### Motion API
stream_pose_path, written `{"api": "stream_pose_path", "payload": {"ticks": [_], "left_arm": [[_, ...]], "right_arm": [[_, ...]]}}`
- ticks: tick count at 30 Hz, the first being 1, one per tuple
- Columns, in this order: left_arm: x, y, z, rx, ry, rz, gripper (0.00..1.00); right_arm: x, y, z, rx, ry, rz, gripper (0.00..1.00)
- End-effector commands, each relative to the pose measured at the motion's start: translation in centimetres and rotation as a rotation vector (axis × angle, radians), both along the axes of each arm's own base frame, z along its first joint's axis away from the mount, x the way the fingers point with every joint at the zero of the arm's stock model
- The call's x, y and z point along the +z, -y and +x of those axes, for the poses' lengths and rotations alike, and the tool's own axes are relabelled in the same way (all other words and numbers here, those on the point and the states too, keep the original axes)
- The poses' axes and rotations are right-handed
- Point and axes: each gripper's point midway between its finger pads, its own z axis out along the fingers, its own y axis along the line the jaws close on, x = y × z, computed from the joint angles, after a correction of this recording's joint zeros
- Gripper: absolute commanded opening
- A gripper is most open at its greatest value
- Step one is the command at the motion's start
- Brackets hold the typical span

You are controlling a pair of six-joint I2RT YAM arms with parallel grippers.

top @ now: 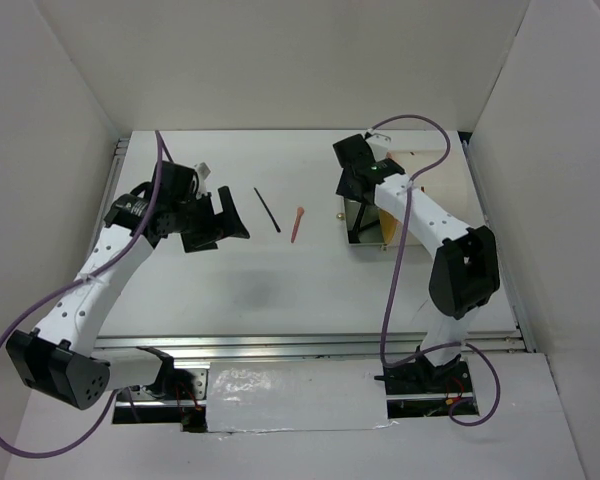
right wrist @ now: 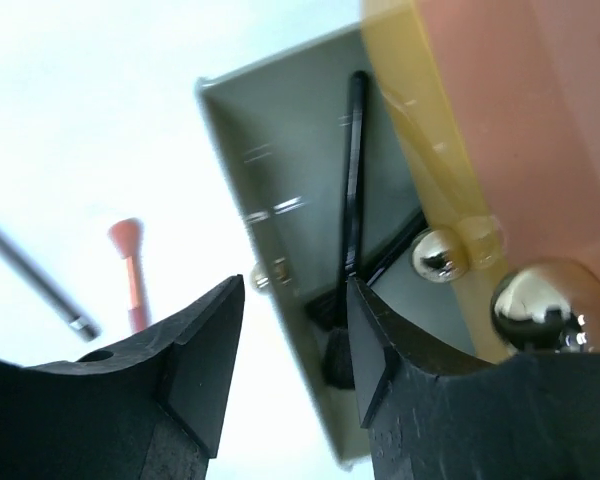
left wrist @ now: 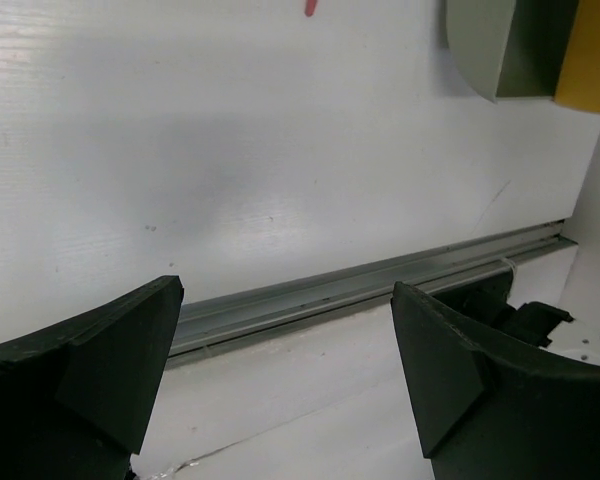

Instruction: Organize the makeup

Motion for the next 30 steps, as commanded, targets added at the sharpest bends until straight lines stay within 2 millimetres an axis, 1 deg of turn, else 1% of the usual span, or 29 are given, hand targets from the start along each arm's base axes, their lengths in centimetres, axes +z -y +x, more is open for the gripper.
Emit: {"api": "stream_pose_path", "payload": {"ticks": [1, 2, 3, 4, 5, 6, 7, 8, 9, 10, 11, 12, 13, 14, 15, 16, 17, 18, 19, 20, 21, 22, 23, 24, 25, 26, 27, 28, 30], "left_arm": [[-0.4, -1.1, 1.6, 0.074, 0.0, 0.054, 0.99], [-1.1, -1.2, 2.4, 0.088, -0.024, 0.073, 0.99], [-1.4, -1.2, 2.8, 0.101, -0.039, 0.086, 0.99], [-1.8, -1.3, 3.2, 0.119, -0.055, 0.095, 0.99], [-2.3, -1.5, 4.3, 0.143, -0.067, 0.119, 0.99], [-2.7, -1.6, 4.8, 0.175, -0.082, 0.126, 0.99], [-3.0, -1.7, 5.4, 0.195, -0.09, 0.14, 1.0], [-3.6, -1.9, 6.5, 0.222, -0.105, 0.167, 0.99], [-4.1, -1.8, 7.0, 0.236, -0.128, 0.169, 0.99], [-4.4, -2.0, 7.6, 0.268, -0.137, 0.184, 0.99], [-5.3, -2.0, 9.0, 0.292, -0.149, 0.208, 0.99], [-5.8, -2.0, 9.6, 0.318, -0.166, 0.215, 0.99], [-7.5, -1.9, 10.4, 0.329, -0.204, 0.24, 0.99], [-7.2, -1.8, 11.7, 0.35, -0.185, 0.239, 0.99], [-7.9, -1.7, 12.5, 0.37, -0.197, 0.245, 0.99], [-9.1, -1.4, 13.8, 0.382, -0.217, 0.258, 0.99], [-9.6, -1.2, 14.4, 0.391, -0.225, 0.263, 0.99], [-10.3, -1.0, 15.2, 0.406, -0.232, 0.266, 0.98], [-11.6, -0.6, 16.6, 0.414, -0.246, 0.277, 0.98], [-12.1, -0.3, 17.3, 0.426, -0.248, 0.285, 0.98], [-12.7, 0.4, 17.8, 0.423, -0.251, 0.29, 0.98], [-13.5, 1.1, 19.3, 0.423, -0.245, 0.289, 0.98], [-13.6, 1.7, 20.1, 0.423, -0.232, 0.287, 0.97], [-14.1, 2.5, 20.6, 0.412, -0.224, 0.295, 0.97], [-14.3, 3.2, 22.0, 0.418, -0.205, 0.296, 0.97], [-14.4, 3.6, 22.6, 0.421, -0.198, 0.301, 0.97], [-16.2, 4.0, 22.7, 0.416, -0.227, 0.322, 0.97], [-15.6, 4.4, 23.4, 0.424, -0.21, 0.308, 0.97], [-17.0, 4.7, 23.8, 0.437, -0.223, 0.306, 0.95]], "right_arm": [[6.9, -3.2, -0.4, 0.128, 0.137, 0.151, 0.54], [8.6, -4.4, -1.2, 0.184, 0.169, 0.188, 0.54], [9.7, -5.4, -1.4, 0.229, 0.203, 0.221, 0.55], [10.1, -6.7, -2.3, 0.303, 0.203, 0.255, 0.57], [12.0, -7.3, -3.4, 0.349, 0.243, 0.283, 0.63], [12.6, -7.9, -4.0, 0.392, 0.257, 0.297, 0.68], [14.1, -8.5, -5.2, 0.438, 0.28, 0.335, 0.76], [14.5, -8.6, -5.7, 0.458, 0.283, 0.351, 0.78], [14.4, -9.0, -6.6, 0.481, 0.265, 0.362, 0.81], [15.1, -9.1, -7.5, 0.503, 0.268, 0.379, 0.87], [15.1, -9.0, -8.1, 0.511, 0.261, 0.381, 0.89], [14.4, -8.9, -9.0, 0.516, 0.228, 0.376, 0.89], [15.0, -8.7, -9.8, 0.53, 0.239, 0.381, 0.89], [14.4, -8.5, -10.6, 0.544, 0.22, 0.379, 0.89], [15.2, -8.4, -11.8, 0.563, 0.239, 0.389, 0.89], [15.3, -8.3, -12.5, 0.575, 0.24, 0.397, 0.89], [15.3, -8.0, -13.0, 0.579, 0.244, 0.399, 0.89], [15.2, -7.6, -14.0, 0.584, 0.247, 0.401, 0.88], [15.0, -7.2, -14.5, 0.585, 0.243, 0.399, 0.88], [14.0, -6.8, -15.2, 0.584, 0.219, 0.389, 0.88], [14.3, -6.3, -16.0, 0.587, 0.232, 0.393, 0.88], [14.1, -6.0, -16.4, 0.588, 0.229, 0.39, 0.88], [13.7, -5.3, -17.1, 0.584, 0.225, 0.384, 0.89], [13.4, -5.4, -17.7, 0.603, 0.215, 0.396, 0.89], [13.3, -5.2, -18.1, 0.609, 0.216, 0.397, 0.89], [12.4, -5.0, -18.5, 0.614, 0.196, 0.391, 0.89], [12.5, -4.7, -19.0, 0.617, 0.204, 0.394, 0.89], [12.4, -4.7, -19.3, 0.62, 0.201, 0.396, 0.89], [11.9, -4.4, -19.8, 0.625, 0.195, 0.399, 0.89]]}}
